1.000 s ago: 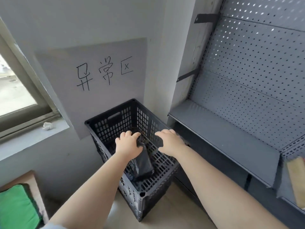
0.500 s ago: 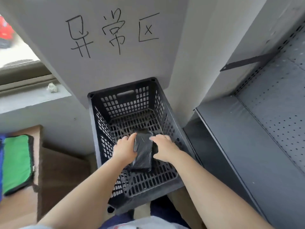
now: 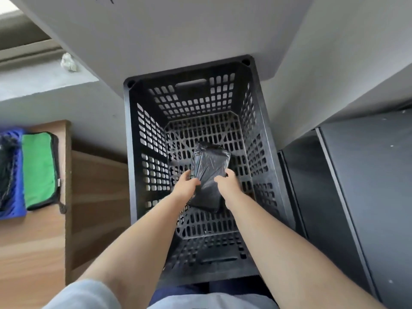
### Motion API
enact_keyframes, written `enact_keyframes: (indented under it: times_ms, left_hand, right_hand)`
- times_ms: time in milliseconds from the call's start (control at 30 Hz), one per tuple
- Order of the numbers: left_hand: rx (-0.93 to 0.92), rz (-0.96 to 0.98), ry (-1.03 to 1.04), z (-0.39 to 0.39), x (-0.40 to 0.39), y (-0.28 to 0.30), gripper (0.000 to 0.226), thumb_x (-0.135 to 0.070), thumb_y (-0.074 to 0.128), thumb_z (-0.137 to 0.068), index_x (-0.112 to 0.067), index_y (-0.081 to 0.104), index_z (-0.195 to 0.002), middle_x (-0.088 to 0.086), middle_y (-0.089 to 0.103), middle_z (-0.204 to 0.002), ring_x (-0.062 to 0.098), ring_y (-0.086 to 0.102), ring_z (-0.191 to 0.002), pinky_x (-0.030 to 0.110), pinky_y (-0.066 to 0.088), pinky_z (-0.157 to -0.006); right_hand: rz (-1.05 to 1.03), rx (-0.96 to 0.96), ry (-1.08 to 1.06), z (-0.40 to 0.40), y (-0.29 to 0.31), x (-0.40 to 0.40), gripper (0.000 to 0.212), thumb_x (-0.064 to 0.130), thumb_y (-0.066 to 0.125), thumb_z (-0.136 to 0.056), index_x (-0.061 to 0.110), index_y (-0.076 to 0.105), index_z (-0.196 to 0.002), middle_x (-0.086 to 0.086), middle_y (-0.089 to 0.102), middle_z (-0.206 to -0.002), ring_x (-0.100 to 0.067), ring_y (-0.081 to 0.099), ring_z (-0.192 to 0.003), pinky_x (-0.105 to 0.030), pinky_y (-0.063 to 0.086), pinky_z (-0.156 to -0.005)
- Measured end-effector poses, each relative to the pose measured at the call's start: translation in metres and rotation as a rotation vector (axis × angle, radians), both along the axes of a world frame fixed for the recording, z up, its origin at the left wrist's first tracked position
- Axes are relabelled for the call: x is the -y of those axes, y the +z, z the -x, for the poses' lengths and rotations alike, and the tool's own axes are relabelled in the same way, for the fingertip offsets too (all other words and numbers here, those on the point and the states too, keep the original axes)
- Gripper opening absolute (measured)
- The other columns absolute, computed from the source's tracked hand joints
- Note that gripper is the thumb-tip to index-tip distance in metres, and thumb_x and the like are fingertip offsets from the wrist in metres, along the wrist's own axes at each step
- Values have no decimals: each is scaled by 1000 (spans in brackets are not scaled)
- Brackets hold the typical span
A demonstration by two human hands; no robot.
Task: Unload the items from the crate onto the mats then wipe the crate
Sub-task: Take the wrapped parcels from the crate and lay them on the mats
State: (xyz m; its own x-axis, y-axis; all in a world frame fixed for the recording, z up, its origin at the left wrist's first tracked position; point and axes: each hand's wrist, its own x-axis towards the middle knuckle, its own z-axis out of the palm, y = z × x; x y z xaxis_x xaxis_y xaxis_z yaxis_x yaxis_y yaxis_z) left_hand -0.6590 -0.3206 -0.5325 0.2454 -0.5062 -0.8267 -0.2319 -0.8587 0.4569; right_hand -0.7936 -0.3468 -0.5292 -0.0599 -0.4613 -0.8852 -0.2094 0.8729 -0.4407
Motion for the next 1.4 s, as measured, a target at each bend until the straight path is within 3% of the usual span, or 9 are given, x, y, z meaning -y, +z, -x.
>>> enact_keyframes:
  times_ms: [100, 200, 300, 667, 833, 933, 1100, 1267, 1400]
  left_hand:
    - [-39, -34, 84, -1, 10, -19, 53, -18, 44, -101, -20, 33, -152, 5, 47, -138, 5, 47, -75, 14, 40, -55]
    - [-101, -110, 181, 6, 11, -33, 48, -36, 42, -103, -26, 36, -150, 3, 35, -156, 23, 42, -133, 33, 38, -102]
    - [-157, -168, 288, 11, 14, -36, 58, -50, 40, -101, -23, 33, -152, 4, 29, -160, 27, 25, -146, 43, 19, -119]
    - [-365, 50, 479, -19, 40, 54, 63, -59, 37, -98, -19, 43, -146, 7, 50, -142, 30, 41, -134, 55, 28, -115]
    - [-442, 261, 298, -20, 33, 110, 103, -75, 77, -58, -50, 28, -146, 3, 51, -144, 35, 55, -125, 62, 42, -102]
    - [-497, 360, 252, -15, 22, 143, 95, -61, 84, -61, -47, 34, -141, 2, 62, -131, 27, 66, -111, 52, 55, -90]
    - [-736, 454, 446, -27, -7, 189, 55, -35, 70, -85, -12, 56, -133, 15, 68, -121, 31, 68, -106, 43, 56, -88]
    - [-870, 634, 647, -52, -44, 213, 57, -52, 54, -90, -13, 62, -130, 15, 64, -129, 30, 63, -117, 46, 45, -104]
    - [-831, 725, 720, -78, -81, 217, 55, -55, 36, -99, -13, 66, -119, 13, 71, -116, 25, 71, -100, 40, 51, -89]
  right_hand:
    - [-105, -14, -85, 2, -23, 4, 60, 20, 48, -99, 24, 23, -153, -9, 40, -145, -25, 43, -103, -39, 36, -88]
    - [-126, -38, -90, -1, -42, 2, 51, 23, 52, -95, 13, 40, -143, -10, 50, -124, -22, 46, -89, -35, 38, -83]
    - [-96, -82, -140, -5, -46, 3, 41, 27, 48, -95, 8, 50, -131, -11, 54, -122, -26, 49, -94, -34, 39, -76]
    - [313, 192, -188, 6, 36, 31, 36, 15, 58, -95, 17, 60, -131, 4, 64, -123, -13, 59, -109, -32, 46, -99]
    - [458, 472, 17, 13, 105, 33, 38, 23, 51, -98, 31, 57, -134, 8, 60, -135, -14, 53, -127, -43, 40, -109]
    - [558, 509, 152, 5, 144, 21, 35, 21, 44, -101, 37, 62, -126, 12, 62, -130, -13, 55, -124, -41, 44, -105]
    - [652, 471, 122, -9, 176, 8, 31, 11, 48, -99, 22, 61, -124, 3, 68, -119, -17, 62, -113, -39, 50, -99]
    - [506, 501, 109, -40, 178, -13, 25, 22, 61, -93, 19, 63, -118, -1, 73, -106, -18, 68, -98, -40, 55, -86]
    - [452, 685, 197, -70, 190, -35, 23, 19, 58, -95, 16, 65, -117, -6, 73, -108, -23, 70, -95, -36, 55, -74]
